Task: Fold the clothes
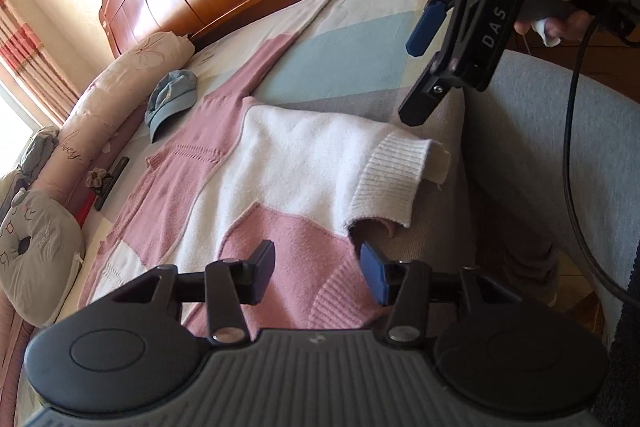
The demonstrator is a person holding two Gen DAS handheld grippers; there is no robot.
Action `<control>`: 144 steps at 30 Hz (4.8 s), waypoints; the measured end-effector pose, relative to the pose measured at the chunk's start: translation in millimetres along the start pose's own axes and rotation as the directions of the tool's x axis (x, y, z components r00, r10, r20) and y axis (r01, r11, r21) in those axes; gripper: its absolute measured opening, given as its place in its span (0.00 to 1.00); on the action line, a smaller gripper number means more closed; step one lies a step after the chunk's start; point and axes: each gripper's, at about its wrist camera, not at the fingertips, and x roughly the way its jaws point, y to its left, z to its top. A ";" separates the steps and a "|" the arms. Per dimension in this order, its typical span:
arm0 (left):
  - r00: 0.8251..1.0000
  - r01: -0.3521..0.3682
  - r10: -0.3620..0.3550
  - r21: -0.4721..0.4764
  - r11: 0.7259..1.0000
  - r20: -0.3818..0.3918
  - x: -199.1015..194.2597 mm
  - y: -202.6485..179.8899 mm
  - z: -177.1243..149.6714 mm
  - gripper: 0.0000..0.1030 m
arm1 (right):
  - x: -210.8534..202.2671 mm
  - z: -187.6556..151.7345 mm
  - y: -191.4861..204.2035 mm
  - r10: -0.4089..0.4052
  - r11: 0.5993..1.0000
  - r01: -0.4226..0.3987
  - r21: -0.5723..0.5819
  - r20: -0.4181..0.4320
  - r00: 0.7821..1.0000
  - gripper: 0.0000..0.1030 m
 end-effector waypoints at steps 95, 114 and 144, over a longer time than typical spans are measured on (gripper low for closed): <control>0.992 -0.038 -0.053 -0.691 0.722 -0.111 22.4 70.9 -71.1 0.72 | 56.7 -7.9 -38.0 0.438 0.800 -0.445 0.402 0.115 0.891 1.00; 0.990 0.088 -0.139 -0.820 0.566 0.010 8.3 102.1 -78.3 0.78 | 55.0 -5.1 35.4 0.026 0.987 -0.028 -0.159 -0.013 1.000 1.00; 0.984 0.175 0.019 -0.971 -0.161 0.174 115.6 317.2 -255.9 0.39 | 101.3 59.6 35.0 0.113 0.993 -0.111 0.043 -0.040 0.993 1.00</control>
